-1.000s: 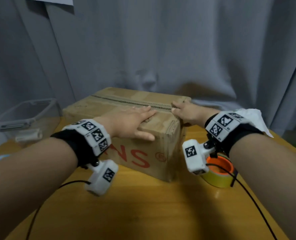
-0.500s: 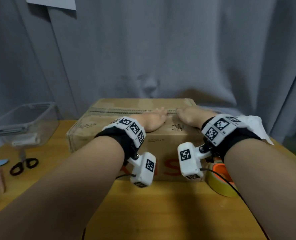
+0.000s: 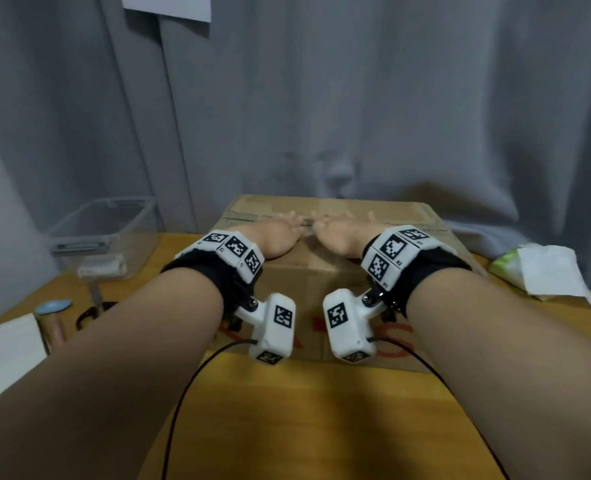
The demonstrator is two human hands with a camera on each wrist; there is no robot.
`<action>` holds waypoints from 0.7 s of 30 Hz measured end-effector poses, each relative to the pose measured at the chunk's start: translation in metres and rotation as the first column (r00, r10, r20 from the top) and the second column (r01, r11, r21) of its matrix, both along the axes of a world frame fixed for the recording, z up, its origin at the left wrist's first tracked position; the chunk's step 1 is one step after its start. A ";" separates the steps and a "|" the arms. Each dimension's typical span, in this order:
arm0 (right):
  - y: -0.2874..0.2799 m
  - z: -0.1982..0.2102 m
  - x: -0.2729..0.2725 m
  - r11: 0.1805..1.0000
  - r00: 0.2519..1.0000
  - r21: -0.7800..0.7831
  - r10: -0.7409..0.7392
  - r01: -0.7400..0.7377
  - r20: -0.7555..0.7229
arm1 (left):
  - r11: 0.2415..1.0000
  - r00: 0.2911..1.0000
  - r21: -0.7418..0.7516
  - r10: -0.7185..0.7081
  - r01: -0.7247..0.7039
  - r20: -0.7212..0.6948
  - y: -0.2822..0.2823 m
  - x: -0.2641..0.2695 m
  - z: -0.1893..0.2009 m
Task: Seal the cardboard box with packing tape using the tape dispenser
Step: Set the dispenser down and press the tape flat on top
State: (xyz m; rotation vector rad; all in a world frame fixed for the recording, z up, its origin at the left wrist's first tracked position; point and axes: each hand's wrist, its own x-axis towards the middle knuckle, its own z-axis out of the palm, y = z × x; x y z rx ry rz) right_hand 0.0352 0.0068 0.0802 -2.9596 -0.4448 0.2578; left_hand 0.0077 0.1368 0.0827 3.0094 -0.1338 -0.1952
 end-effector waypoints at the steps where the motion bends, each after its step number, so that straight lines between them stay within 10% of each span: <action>1: 0.013 -0.002 0.000 0.999 0.999 0.015 0.050 -0.050 -0.014 | 1.000 1.000 -0.022 -0.008 0.008 0.011 0.005 0.000 -0.001; 21: 0.013 -0.008 0.014 0.990 0.991 -0.017 0.136 -0.137 -0.009 | 0.940 0.967 -0.228 0.251 -0.253 -0.038 0.097 0.009 -0.007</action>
